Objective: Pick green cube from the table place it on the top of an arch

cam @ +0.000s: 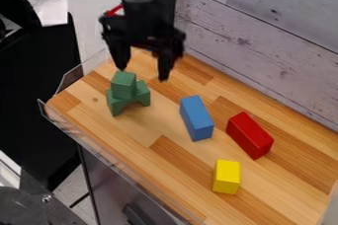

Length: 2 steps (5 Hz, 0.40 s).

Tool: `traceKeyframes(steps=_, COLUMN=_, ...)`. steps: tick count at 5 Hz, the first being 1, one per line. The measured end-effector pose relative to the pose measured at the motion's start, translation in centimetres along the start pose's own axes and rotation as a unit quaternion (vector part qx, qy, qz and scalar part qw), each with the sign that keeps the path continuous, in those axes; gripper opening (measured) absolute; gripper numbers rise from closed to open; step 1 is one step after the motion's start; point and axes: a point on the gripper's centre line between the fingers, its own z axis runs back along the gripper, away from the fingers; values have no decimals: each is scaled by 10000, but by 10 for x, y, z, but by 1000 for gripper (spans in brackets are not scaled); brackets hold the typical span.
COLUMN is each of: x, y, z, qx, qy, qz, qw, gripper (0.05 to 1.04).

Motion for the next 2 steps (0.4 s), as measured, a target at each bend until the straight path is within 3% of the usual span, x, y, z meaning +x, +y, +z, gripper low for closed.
traceKeyframes(steps=2, x=1, y=-22, z=-17, qx=-59, qy=2, qz=-341, qw=9994, gripper=1001)
